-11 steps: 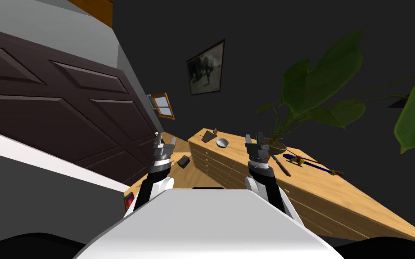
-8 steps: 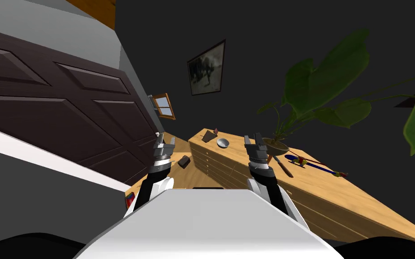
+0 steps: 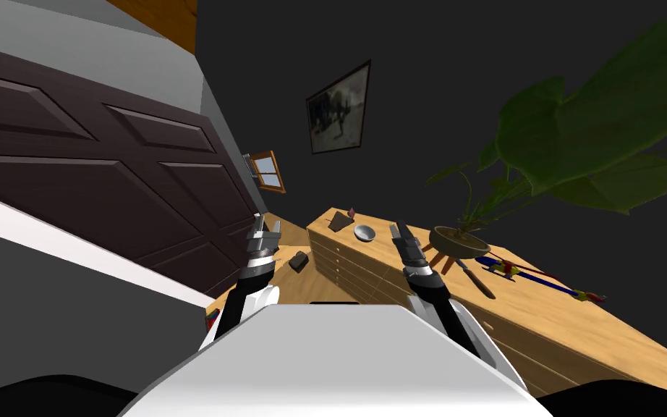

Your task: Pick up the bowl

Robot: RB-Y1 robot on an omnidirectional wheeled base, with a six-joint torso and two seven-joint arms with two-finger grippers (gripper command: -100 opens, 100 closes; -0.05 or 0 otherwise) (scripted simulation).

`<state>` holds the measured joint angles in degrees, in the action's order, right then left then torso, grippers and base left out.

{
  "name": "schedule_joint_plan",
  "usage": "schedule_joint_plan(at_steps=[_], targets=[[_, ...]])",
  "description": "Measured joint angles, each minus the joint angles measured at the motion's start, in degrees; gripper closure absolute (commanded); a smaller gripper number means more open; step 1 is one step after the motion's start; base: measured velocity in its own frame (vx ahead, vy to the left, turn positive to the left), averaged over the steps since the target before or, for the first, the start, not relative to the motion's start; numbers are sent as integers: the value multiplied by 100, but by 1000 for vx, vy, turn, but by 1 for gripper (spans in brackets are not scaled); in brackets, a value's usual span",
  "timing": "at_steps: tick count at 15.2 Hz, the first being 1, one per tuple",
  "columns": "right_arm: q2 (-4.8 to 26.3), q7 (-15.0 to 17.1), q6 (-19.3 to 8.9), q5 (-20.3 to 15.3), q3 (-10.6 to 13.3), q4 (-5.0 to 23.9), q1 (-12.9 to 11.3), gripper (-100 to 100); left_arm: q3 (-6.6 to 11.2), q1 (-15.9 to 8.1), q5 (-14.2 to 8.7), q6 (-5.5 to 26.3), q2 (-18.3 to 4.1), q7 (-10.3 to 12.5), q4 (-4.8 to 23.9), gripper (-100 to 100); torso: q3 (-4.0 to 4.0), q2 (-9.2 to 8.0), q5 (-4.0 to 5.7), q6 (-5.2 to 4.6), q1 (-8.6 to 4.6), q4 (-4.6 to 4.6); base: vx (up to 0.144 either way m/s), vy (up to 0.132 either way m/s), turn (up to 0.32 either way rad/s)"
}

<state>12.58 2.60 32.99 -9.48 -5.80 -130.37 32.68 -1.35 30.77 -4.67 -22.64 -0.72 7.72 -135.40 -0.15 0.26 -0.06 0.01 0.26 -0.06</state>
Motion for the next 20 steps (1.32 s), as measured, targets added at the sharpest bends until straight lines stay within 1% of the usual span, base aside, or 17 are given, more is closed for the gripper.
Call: schedule_joint_plan(at_steps=[6, 8, 11, 13, 15, 18, 19, 20], targets=[[673, -133, 78, -249, -236, 410, 270, -100, 0, 0, 0, 0, 0, 0, 0, 0, -4, 7, -2, 1, 10, -1, 73, 88, 59], [911, -187, 56, -354, -308, 533, 356, -100, 0, 0, 0, 0, 0, 0, 0, 0, -4, 8, -3, 0, 13, -2, 79, 102, 69], [1315, -241, 113, -485, -501, 824, 531, -100, 0, 0, 0, 0, 0, 0, 0, 0, -6, 10, -4, 0, 17, -2, 88, 104, 61], [1541, -318, 149, -613, -565, 989, 664, -100, 0, 0, 0, 0, 0, 0, 0, 0, -8, 14, -4, 0, 17, -3, 97, 100, 72], [1764, -356, 146, -684, -633, 1106, 719, -100, 0, 0, 0, 0, 0, 0, 0, 0, -4, 6, -3, 0, 9, -2, 61, 71, 34], [2153, -411, 153, -834, -771, 1401, 829, -100, 0, 0, 0, 0, 0, 0, 0, 0, -3, 5, -3, 1, 13, -1, 76, 97, 71], [2277, -434, 159, -884, -815, 1480, 892, -100, 0, 0, 0, 0, 0, 0, 0, 0, -4, 7, -4, 0, 17, -1, 92, 114, 84], [2397, -470, 187, -949, -883, 1554, 1023, -100, 0, 0, 0, 0, 0, 0, 0, 0, -5, 8, -5, 0, 21, -2, 80, 101, 55]])
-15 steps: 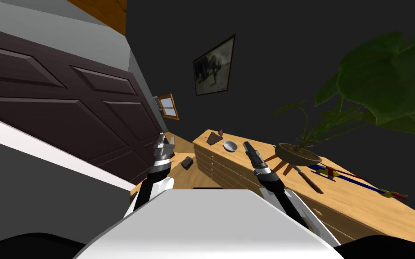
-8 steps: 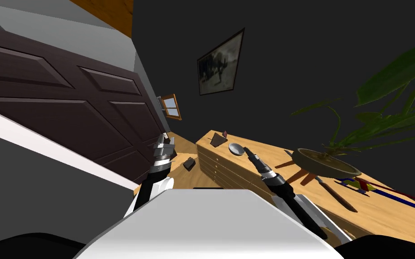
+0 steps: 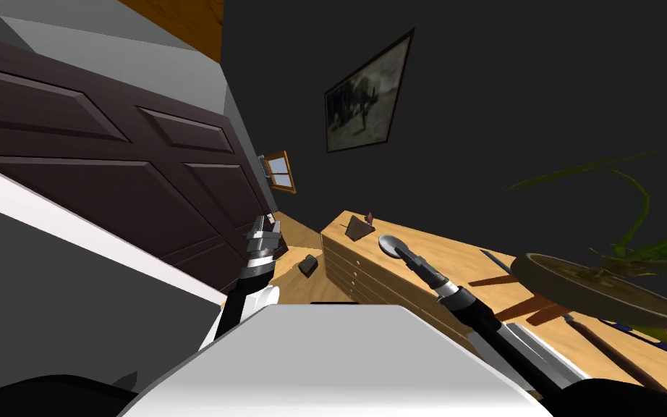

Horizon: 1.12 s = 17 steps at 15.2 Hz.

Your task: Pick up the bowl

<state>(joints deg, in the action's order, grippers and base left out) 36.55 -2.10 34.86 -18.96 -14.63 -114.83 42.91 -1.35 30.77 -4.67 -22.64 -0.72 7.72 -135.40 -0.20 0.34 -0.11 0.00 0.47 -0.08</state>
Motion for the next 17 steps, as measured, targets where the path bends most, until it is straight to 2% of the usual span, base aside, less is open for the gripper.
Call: schedule_joint_plan(at_steps=[6, 12, 17], targets=[[678, -202, 110, -335, -162, 644, 233, -100, 0, 0, 0, 0, 0, 0, 0, 0, 0, 0, 1, 1, -7, 0, 85, 93, 51], [1302, -318, 145, -609, -380, 1047, 595, -100, 0, -1, 0, 0, 0, 0, 0, 0, 15, -26, 3, 2, -13, 6, 28, 67, -3], [1808, -448, 205, -872, -529, 1485, 900, -100, 0, 0, 0, 0, 0, 0, 0, 0, -3, 7, -2, 2, 6, -1, 103, 119, 106]])
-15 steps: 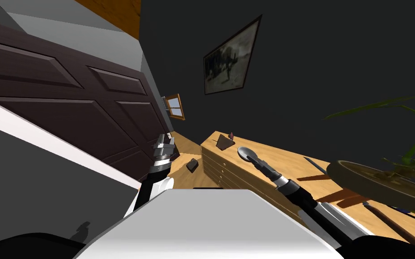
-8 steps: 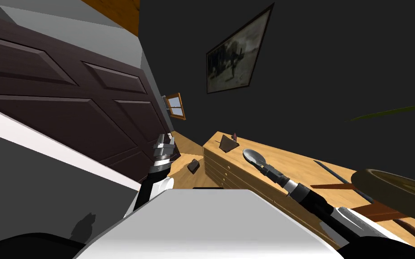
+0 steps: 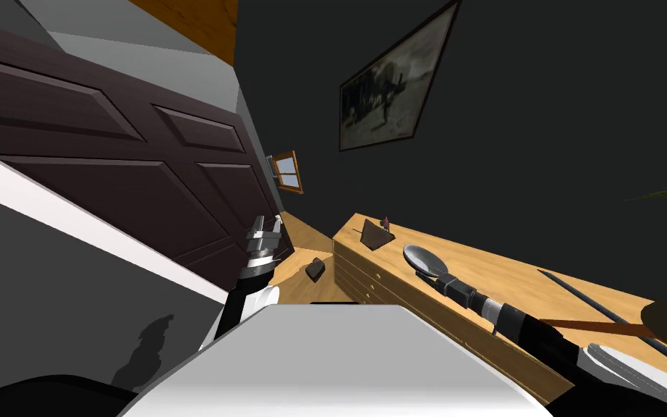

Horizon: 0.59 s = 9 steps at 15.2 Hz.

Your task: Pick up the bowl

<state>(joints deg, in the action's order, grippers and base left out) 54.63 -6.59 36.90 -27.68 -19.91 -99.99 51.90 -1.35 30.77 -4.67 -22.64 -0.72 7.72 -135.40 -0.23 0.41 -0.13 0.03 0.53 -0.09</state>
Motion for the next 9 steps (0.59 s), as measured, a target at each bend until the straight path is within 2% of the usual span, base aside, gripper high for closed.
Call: schedule_joint_plan(at_steps=[3, 6, 9], targets=[[332, -76, 54, -175, -90, 312, 209, -100, 0, 0, 0, 0, 0, 0, 0, 0, -8, 11, -1, 0, 2, -4, 121, 112, 71], [686, -131, 0, -380, -133, 537, 429, -100, 0, 0, 0, 0, 0, 0, 0, 0, 0, -3, 0, -2, 2, -1, 89, 120, 51], [1067, -220, 61, -581, -167, 903, 617, -100, 0, 0, 0, 0, 0, 0, 0, 0, -6, 8, 10, 8, -8, -3, 93, 112, 42]])
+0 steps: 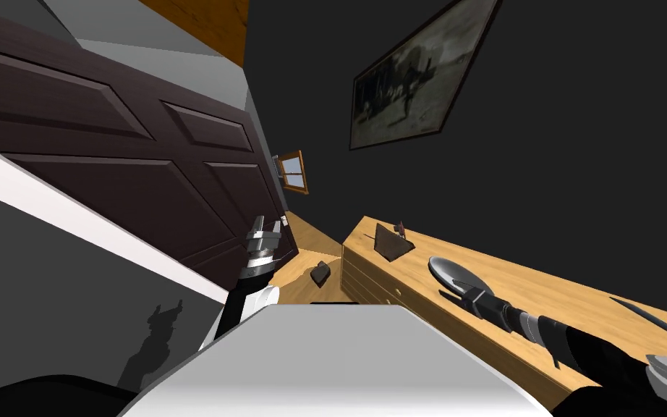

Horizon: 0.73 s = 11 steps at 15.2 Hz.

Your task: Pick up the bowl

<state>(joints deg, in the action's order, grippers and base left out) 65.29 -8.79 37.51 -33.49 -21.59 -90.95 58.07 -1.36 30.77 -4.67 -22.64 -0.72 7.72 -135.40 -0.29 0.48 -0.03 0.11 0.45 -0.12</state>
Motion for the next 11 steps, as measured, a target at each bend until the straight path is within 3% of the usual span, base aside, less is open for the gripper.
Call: schedule_joint_plan(at_steps=[2, 9, 11], targets=[[230, -68, 127, -95, -135, 264, 235, -100, 0, 0, 0, 0, 0, 0, 0, 0, 0, -1, 2, 0, -11, 0, 73, 92, 36], [971, -251, 192, -569, -281, 908, 928, -100, 0, 0, 0, 0, 0, 0, 0, 0, -2, 3, 2, 0, -5, -1, 85, 108, 37], [1145, -319, 225, -677, -228, 1171, 975, -100, 0, 0, 0, 0, 0, 0, 0, 0, 1, -3, 4, -1, -15, 0, 72, 95, 37]])
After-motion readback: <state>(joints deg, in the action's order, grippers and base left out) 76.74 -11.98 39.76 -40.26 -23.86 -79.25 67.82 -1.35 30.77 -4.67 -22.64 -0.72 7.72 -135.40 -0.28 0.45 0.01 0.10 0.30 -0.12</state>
